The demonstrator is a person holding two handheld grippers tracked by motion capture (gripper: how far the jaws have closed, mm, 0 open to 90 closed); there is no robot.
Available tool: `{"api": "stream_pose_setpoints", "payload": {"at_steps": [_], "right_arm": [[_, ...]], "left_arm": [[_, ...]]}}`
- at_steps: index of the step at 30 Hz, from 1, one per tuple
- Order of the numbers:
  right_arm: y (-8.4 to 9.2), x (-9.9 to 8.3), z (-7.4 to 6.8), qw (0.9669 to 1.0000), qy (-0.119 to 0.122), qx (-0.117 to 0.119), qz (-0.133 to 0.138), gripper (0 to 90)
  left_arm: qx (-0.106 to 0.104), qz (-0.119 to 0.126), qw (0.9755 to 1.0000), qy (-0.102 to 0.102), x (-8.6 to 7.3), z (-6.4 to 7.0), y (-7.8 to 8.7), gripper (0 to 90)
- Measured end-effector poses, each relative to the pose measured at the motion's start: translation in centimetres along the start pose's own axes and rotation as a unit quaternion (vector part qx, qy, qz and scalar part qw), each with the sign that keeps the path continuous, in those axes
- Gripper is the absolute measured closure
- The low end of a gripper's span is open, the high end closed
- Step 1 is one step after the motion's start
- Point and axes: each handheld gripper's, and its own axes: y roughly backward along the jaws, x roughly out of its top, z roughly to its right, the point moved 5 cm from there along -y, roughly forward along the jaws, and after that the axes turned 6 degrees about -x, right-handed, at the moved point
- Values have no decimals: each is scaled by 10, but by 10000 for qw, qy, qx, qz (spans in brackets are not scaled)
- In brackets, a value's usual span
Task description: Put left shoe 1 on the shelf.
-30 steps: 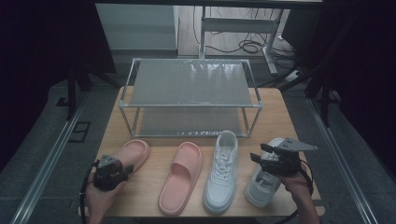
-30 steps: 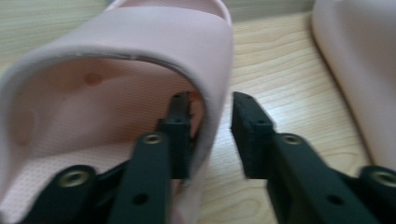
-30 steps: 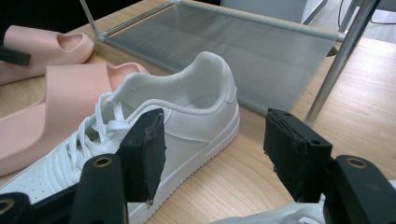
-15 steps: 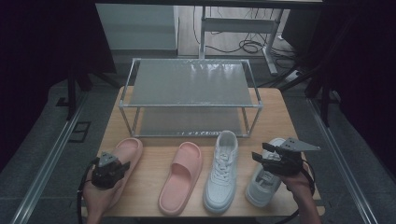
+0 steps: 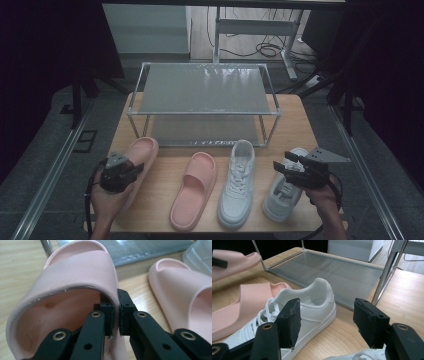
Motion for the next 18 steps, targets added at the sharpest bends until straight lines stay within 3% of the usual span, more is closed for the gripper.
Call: {"api": "stream_pose_setpoints", "payload": {"at_steps": [9, 18], "right_arm": [[-1, 0, -1, 10000, 5, 8, -10, 393], [-2, -1, -1, 10000, 12, 12, -35, 393]], "left_arm": [[-22, 17, 9997, -240, 26, 12, -12, 846], [-17, 73, 9992, -399, 52, 15, -34, 845]]}}
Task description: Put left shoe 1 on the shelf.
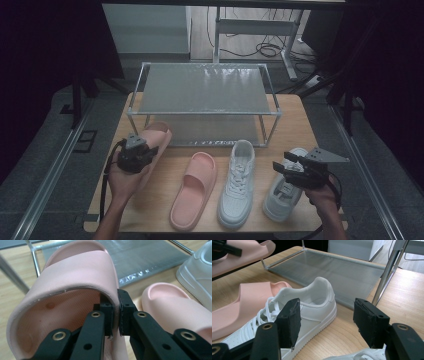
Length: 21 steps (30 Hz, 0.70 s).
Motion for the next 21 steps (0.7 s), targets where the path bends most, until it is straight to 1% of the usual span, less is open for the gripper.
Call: {"api": "stream_pose_setpoints", "payload": {"at_steps": [7, 10, 13, 17, 21], "right_arm": [[0, 0, 1, 10000, -10, -8, 5, 393], [-1, -1, 1, 10000, -17, -6, -2, 393], [-2, -1, 1, 10000, -20, -4, -10, 393], [-2, -2, 1, 10000, -25, -2, -21, 393], [-3, -2, 1, 10000, -31, 0, -30, 393]], "left_arm": [[60, -108, 9998, -181, 14, 3, -19, 845], [83, -129, 9997, -215, 18, 3, -26, 845], [69, -154, 9997, -200, 21, 4, -34, 845], [103, -224, 9993, -293, 26, 6, -45, 845], [208, -230, 9987, -397, 31, 8, -56, 845]]}}
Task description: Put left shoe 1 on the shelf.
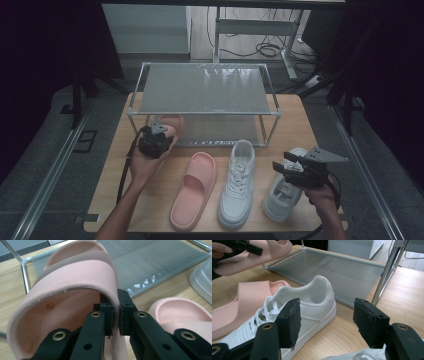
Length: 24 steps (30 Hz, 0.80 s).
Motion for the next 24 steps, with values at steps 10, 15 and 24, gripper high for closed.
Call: {"api": "stream_pose_setpoints", "payload": {"at_steps": [10, 15, 24], "right_arm": [[-1, -1, 1, 10000, -7, -12, -16, 393], [-2, -1, 1, 10000, -1, -7, -39, 393], [-3, -2, 1, 10000, 13, -6, -59, 394]], "left_arm": [[88, -118, 9996, -222, 6, 9, -28, 845], [31, -127, 9998, -175, 9, 13, -38, 846], [117, -214, 9992, -332, 14, 19, -59, 845]]}}
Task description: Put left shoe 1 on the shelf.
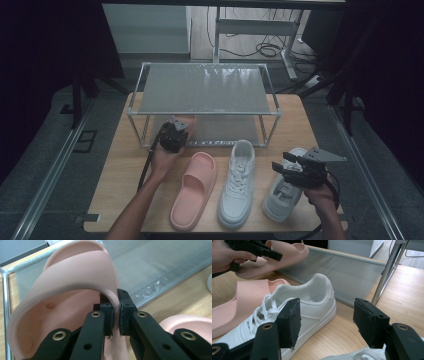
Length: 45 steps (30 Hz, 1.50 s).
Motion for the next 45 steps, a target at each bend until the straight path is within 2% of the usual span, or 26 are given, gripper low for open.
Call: {"api": "stream_pose_setpoints", "payload": {"at_steps": [3, 9, 10, 13, 15, 16, 19, 22, 25, 26, 30, 33, 36, 40, 45], "right_arm": [[0, 0, 0, 10000, -3, 1, 12, 393], [0, 0, 0, 10000, 3, 3, 9, 393], [0, 0, 0, 10000, 6, 4, 9, 394], [0, 0, 0, 10000, 9, 5, 8, 393], [0, 0, 0, 10000, 6, -1, 7, 394], [0, 0, 0, 10000, 9, 1, -1, 394], [0, 0, 0, 10000, 7, -1, 10, 393], [0, 0, 0, 10000, 9, -2, 9, 393], [1, 0, 0, 10000, 7, -4, 15, 394], [1, 0, 0, 10000, 6, -6, 18, 393], [1, 1, 0, 10000, 9, -11, 27, 393], [2, 1, 1, 10000, 1, -25, 29, 394], [3, 1, 1, 10000, -12, -31, 37, 393], [3, 1, 0, 10000, -13, -28, 38, 394], [2, 1, 0, 10000, 1, -24, 19, 394]], "left_arm": [[58, -33, 10000, -58, 2, 2, -8, 845], [84, -92, 9999, 76, 2, 3, -23, 844], [52, -101, 9999, 24, 1, 3, -25, 843], [66, -254, 9997, 24, -2, 0, -32, 839], [75, -339, 9993, 124, -6, -1, -38, 831], [68, -266, 9995, 171, -6, -2, -38, 823], [123, -299, 9994, 149, -6, -2, -37, 776], [96, -310, 9994, 81, -7, 0, -29, 695], [-16, -234, 9996, 149, -9, 4, -18, 624], [-73, -263, 9996, 113, -10, 4, -14, 605], [-176, -260, 9995, 40, -16, 7, 6, 592], [-207, -209, 9996, -8, -22, 8, 20, 617], [-231, -207, 9995, -15, -28, 8, 28, 689], [-334, -196, 9992, 36, -46, 5, 44, 806], [-374, -181, 9991, 81, -62, 3, 57, 882]]}}
